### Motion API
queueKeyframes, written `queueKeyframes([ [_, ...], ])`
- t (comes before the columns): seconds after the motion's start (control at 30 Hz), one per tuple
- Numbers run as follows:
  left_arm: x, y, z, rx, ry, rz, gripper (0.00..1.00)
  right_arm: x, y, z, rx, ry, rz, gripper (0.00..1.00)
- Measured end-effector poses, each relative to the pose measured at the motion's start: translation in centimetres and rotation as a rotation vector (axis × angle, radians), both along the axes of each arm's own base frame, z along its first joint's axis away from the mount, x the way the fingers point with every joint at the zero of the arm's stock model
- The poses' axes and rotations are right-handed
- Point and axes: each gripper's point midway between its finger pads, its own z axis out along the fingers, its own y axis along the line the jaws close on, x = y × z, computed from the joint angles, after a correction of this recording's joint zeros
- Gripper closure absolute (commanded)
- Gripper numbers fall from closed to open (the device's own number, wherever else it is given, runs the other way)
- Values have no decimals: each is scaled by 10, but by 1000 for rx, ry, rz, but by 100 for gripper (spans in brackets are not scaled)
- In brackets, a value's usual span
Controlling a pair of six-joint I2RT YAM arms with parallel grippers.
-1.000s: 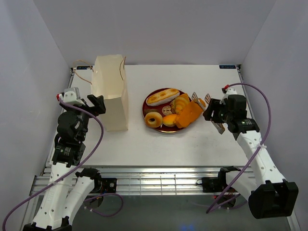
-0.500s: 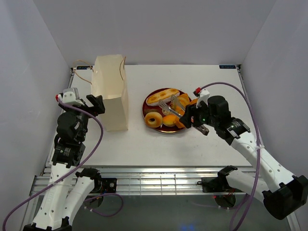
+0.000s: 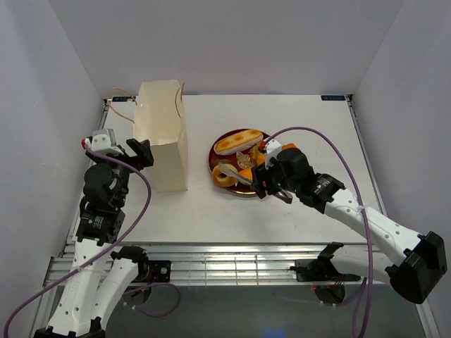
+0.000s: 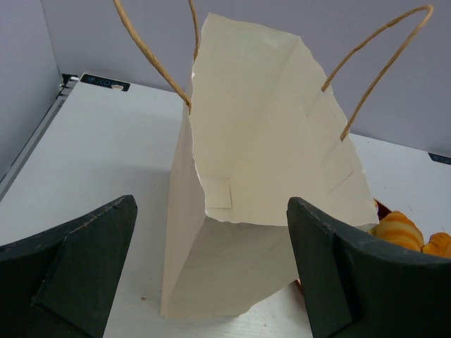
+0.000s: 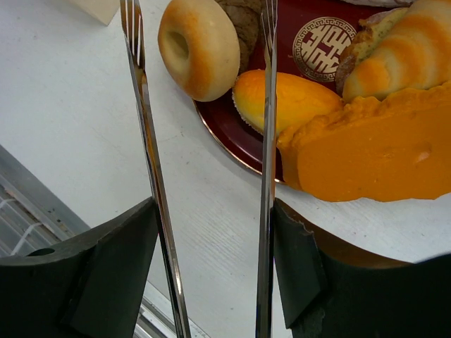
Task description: Place the fake bread into the paper bag
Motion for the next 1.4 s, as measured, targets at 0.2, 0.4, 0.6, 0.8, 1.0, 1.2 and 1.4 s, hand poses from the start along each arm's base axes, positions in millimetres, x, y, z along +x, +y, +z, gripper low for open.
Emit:
queueKeyframes([
  [0.2, 3, -1, -3, 3, 13, -3, 2, 6, -4, -9, -25, -15, -29, 33],
  [0.4, 3, -1, -4, 3, 15, -3, 2, 4, -3, -24, -40, 4, -24, 34],
  [0.6, 3, -1, -4, 3, 15, -3, 3, 2, 1, -33, -47, 20, -8, 36],
  [0.8, 3, -1, -4, 3, 15, -3, 2, 3, 3, -35, -47, 25, -10, 46],
  [1.0, 3, -1, -4, 3, 15, -3, 2, 3, 3, -34, -43, 22, -10, 57],
  [1.2, 2, -1, -3, 2, 10, -3, 2, 3, 3, -33, -43, 23, -10, 61],
  [1.4, 2, -1, -2, 2, 9, -3, 2, 4, 5, -16, -19, -1, -10, 61],
])
